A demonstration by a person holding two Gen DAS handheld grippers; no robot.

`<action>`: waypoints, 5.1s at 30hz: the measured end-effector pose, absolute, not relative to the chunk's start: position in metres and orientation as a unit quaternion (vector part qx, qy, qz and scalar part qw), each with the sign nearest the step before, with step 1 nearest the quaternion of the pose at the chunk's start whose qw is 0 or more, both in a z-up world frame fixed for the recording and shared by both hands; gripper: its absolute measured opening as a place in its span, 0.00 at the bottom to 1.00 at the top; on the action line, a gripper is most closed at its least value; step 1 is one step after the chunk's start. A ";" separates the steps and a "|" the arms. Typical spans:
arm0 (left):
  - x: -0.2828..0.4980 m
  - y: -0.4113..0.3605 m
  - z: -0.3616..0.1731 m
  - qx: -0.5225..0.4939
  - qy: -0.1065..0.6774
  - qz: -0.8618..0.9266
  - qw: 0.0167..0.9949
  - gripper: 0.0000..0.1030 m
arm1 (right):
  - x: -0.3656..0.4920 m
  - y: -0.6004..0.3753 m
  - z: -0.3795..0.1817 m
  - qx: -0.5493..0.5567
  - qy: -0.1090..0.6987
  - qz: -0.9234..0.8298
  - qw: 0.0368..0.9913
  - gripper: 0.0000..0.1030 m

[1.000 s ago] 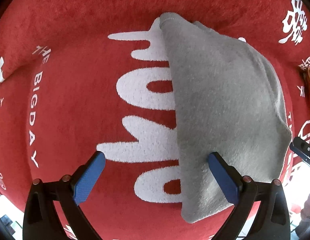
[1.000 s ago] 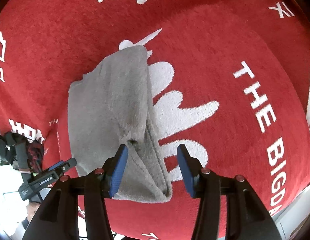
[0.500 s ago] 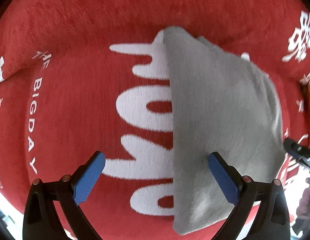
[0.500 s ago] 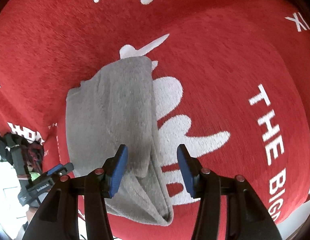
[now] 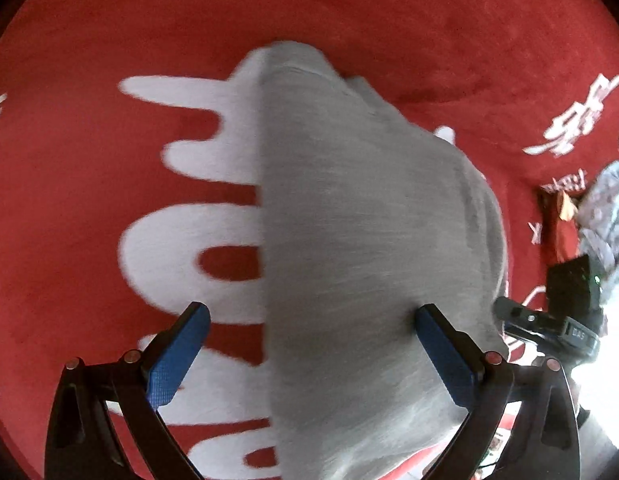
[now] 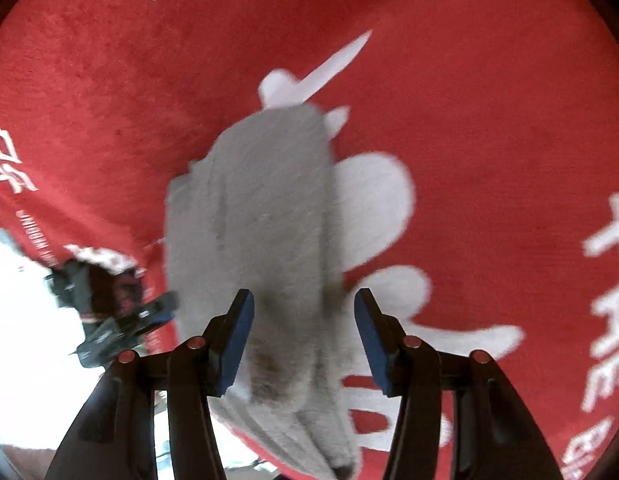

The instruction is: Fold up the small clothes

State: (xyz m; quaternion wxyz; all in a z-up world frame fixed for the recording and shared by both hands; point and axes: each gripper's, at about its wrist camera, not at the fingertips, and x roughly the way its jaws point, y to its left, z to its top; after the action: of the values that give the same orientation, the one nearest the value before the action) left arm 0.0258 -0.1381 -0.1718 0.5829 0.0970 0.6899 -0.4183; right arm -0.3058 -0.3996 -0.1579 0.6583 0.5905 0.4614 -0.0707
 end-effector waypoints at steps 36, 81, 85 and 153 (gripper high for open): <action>0.012 -0.035 -0.073 0.073 0.655 -0.484 0.575 0.45 | -0.276 -0.285 -0.088 0.696 0.347 0.025 0.628 0.30; -0.040 0.055 -0.117 0.207 0.640 -0.369 0.641 0.48 | -0.298 -0.168 -0.103 0.369 0.620 -0.143 0.678 0.01; -0.042 0.054 -0.111 0.211 0.639 -0.368 0.641 0.48 | -0.306 -0.170 -0.104 0.386 0.633 -0.171 0.649 0.03; -0.043 0.080 0.004 0.216 0.628 -0.277 0.694 1.00 | -0.250 -0.144 0.041 0.283 0.619 -0.258 0.686 0.99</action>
State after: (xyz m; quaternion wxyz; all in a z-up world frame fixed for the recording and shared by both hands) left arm -0.0428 0.0797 0.0039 0.6942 0.2156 0.6282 -0.2775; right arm -0.2504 -0.1436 0.0411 0.6860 0.2828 0.6189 -0.2576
